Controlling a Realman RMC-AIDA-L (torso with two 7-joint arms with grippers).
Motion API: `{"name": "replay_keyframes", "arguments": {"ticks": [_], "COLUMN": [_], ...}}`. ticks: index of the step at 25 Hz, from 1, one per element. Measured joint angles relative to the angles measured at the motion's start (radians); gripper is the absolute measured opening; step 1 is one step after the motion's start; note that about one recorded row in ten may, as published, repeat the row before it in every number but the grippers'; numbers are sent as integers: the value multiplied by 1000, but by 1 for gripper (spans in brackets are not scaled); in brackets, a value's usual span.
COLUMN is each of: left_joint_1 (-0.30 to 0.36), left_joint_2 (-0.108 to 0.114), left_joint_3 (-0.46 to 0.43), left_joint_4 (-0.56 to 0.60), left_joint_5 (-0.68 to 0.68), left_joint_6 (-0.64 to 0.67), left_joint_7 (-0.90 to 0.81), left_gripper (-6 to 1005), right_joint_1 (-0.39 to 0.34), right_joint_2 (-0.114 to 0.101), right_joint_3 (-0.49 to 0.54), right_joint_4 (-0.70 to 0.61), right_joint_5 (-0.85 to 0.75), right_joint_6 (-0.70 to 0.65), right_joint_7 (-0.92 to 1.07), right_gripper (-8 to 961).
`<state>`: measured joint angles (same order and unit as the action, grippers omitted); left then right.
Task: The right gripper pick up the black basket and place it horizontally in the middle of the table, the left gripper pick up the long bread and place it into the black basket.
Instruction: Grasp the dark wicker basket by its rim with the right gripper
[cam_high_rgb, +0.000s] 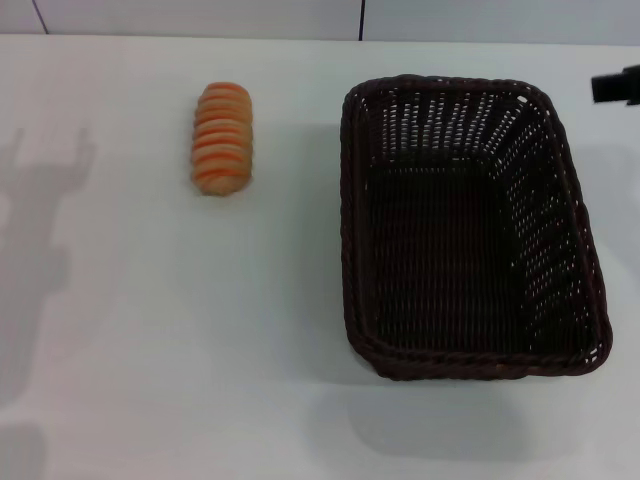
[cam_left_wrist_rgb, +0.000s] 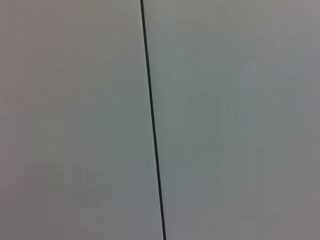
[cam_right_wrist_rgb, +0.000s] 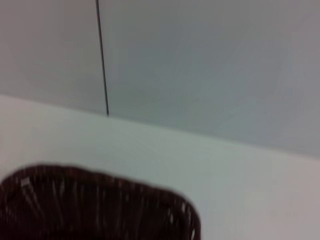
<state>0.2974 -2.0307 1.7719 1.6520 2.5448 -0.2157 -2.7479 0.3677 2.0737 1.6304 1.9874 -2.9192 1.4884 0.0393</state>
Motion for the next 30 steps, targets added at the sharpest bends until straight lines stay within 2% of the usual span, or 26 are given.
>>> {"name": "replay_keyframes", "arguments": {"ticks": [6,16,30], "left_joint_1": [5,0,3], "left_joint_2": [9,10,3], "left_joint_3": [0,2,3], "left_joint_4": [0,-2,-6], "left_joint_5": [0,2,1], "left_joint_6": [-1,0,-4], "left_joint_7": [0,8,10], "left_gripper": [834,834,833], "right_joint_1": [17,66,30], "right_joint_2": [1,1,3], "right_joint_3": [-52,-101,-137], "right_joint_4": [-107,-154,-158], "right_joint_5": [0,0,0], "right_joint_6": [-2,41,61], "right_joint_7": [46,92,123], "right_gripper": [656,656,656]}}
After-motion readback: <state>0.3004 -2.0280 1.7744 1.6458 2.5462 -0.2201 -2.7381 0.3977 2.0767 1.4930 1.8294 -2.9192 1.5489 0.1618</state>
